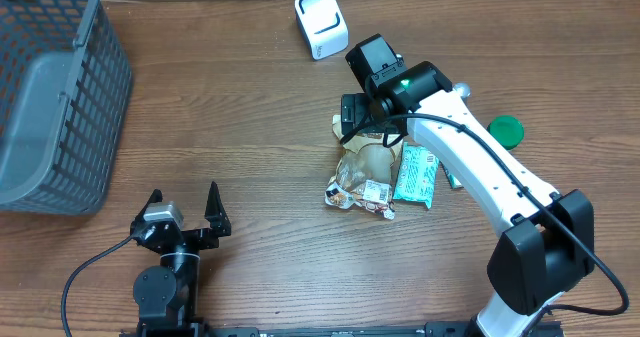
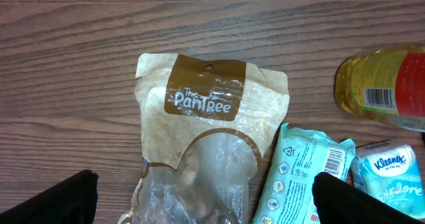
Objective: Scan the item barcode
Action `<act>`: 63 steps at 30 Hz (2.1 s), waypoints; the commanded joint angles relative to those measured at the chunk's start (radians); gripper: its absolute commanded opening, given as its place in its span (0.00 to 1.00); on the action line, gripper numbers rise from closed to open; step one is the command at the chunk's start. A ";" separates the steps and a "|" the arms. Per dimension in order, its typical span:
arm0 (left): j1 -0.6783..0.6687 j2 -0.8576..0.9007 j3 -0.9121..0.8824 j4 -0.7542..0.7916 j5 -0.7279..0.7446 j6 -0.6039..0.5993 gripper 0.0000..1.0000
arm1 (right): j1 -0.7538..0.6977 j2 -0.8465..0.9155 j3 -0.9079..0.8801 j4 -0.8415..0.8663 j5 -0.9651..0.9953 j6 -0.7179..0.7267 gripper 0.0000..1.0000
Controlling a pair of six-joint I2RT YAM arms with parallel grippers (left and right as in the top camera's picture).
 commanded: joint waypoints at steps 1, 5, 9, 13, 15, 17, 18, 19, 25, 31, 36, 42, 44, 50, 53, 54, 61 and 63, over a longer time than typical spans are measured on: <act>-0.006 -0.013 -0.003 0.002 0.000 0.030 1.00 | -0.002 -0.022 0.018 0.005 0.010 0.004 1.00; -0.006 -0.013 -0.003 0.002 0.000 0.030 1.00 | -0.002 -0.022 0.018 0.005 0.010 0.004 1.00; -0.006 -0.013 -0.003 0.002 0.000 0.030 1.00 | -0.002 -0.022 0.018 0.006 0.010 0.004 1.00; -0.006 -0.013 -0.003 0.002 0.000 0.030 1.00 | -0.002 -0.022 0.018 0.005 0.010 0.004 1.00; -0.006 -0.013 -0.003 0.002 0.000 0.030 1.00 | -0.002 -0.022 0.018 0.005 0.010 0.004 1.00; -0.006 -0.013 -0.003 0.002 0.000 0.030 1.00 | -0.002 -0.022 0.018 0.005 0.010 0.004 1.00; -0.006 -0.013 -0.003 0.002 0.000 0.030 1.00 | -0.002 -0.022 0.018 0.005 0.010 0.004 1.00; -0.006 -0.013 -0.003 0.002 0.000 0.030 1.00 | -0.002 -0.022 0.018 0.005 0.010 0.004 1.00; -0.006 -0.013 -0.003 0.002 0.000 0.030 1.00 | -0.002 -0.022 0.018 0.006 0.010 0.004 1.00; -0.006 -0.012 -0.003 0.002 0.000 0.030 1.00 | -0.002 -0.022 0.018 0.005 0.010 0.004 1.00; -0.006 -0.012 -0.003 0.002 0.000 0.030 1.00 | -0.002 -0.019 0.018 0.005 0.010 0.004 1.00; -0.006 -0.012 -0.003 0.002 0.000 0.030 1.00 | -0.002 -0.049 0.018 0.005 0.010 0.004 1.00; -0.006 -0.012 -0.003 0.002 0.000 0.030 1.00 | -0.002 -0.071 0.018 0.005 0.010 0.004 1.00; -0.006 -0.012 -0.003 0.002 0.000 0.030 1.00 | -0.002 -0.168 0.018 0.005 0.010 0.004 1.00; -0.006 -0.012 -0.003 0.002 0.000 0.030 1.00 | -0.002 -0.219 0.018 0.005 0.010 0.004 1.00; -0.006 -0.012 -0.003 0.002 0.000 0.030 1.00 | -0.002 -0.232 0.018 0.005 0.010 0.004 1.00; -0.006 -0.012 -0.003 0.002 0.000 0.030 1.00 | -0.002 -0.330 0.018 0.005 0.010 0.004 1.00; -0.006 -0.012 -0.003 0.002 0.000 0.030 1.00 | -0.002 -0.352 0.018 0.005 0.010 0.004 1.00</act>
